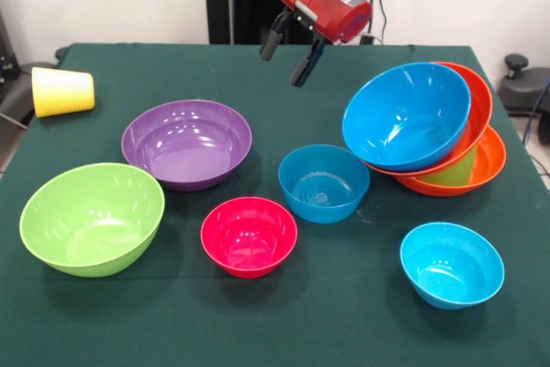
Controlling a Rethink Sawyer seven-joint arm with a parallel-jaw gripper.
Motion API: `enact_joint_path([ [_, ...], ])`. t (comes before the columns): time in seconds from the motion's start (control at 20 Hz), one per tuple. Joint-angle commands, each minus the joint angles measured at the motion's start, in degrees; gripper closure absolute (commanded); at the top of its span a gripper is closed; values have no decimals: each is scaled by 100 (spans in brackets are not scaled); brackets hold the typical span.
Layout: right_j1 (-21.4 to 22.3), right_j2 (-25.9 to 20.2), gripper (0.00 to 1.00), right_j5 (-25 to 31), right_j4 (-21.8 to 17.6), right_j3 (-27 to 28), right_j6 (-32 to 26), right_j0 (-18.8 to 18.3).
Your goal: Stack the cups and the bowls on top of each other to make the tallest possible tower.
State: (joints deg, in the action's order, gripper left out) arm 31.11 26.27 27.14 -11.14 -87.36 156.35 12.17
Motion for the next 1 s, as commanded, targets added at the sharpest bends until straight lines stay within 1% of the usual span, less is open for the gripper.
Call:
enact_joint_path([
  [0.05, -240, -371, 0, -194, -199, 251, 66, 0],
  [0.4, -316, -386, 0, -165, -141, 390, 78, -37],
  [0.8, -505, -405, 0, 48, -42, 814, 78, -90],
  [1.0, -512, -453, 0, 183, 5, 899, 37, -130],
])
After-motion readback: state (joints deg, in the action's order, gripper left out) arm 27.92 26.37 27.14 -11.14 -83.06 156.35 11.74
